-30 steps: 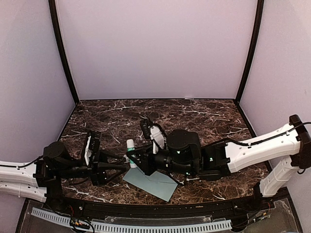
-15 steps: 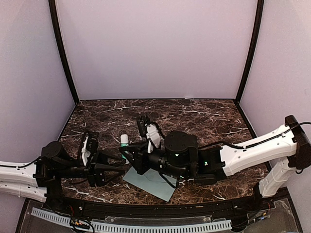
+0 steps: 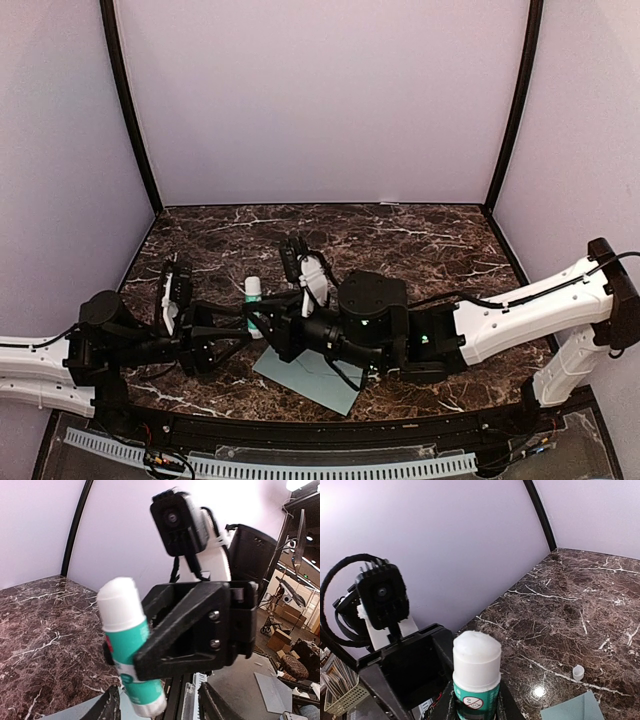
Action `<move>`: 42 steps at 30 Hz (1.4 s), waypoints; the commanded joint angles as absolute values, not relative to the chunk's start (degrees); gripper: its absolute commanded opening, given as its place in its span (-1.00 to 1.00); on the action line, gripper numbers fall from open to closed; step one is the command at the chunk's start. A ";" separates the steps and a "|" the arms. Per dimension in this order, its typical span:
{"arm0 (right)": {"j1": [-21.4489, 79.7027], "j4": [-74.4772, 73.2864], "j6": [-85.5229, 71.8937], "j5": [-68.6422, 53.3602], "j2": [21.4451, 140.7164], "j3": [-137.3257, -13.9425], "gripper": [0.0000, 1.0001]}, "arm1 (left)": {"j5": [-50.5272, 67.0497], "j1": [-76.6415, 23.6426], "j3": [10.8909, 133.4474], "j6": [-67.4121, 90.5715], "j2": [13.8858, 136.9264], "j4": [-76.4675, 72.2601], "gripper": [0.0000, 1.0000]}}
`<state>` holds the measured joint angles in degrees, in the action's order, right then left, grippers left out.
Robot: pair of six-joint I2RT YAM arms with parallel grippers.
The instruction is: Place the letter into the envelope and seal it
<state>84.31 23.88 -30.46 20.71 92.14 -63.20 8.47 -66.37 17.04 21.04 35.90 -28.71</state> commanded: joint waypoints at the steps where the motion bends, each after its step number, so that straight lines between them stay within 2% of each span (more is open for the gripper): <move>1: 85.98 27.33 -29.98 19.74 90.69 -65.49 -1.00 | 7.57 -66.09 16.88 20.02 37.60 -27.39 0.05; 18: 86.86 29.06 -30.33 19.23 91.82 -65.49 -1.00 | 13.49 -66.16 16.89 20.38 39.90 -30.92 -0.07; 25: 86.93 29.83 -30.59 19.03 92.44 -65.14 -1.00 | 12.98 -66.18 17.05 20.65 40.34 -30.95 -0.23; 42: 86.96 31.31 -30.76 19.14 93.83 -64.38 -1.00 | 13.22 -66.18 16.89 21.22 39.68 -31.42 -0.07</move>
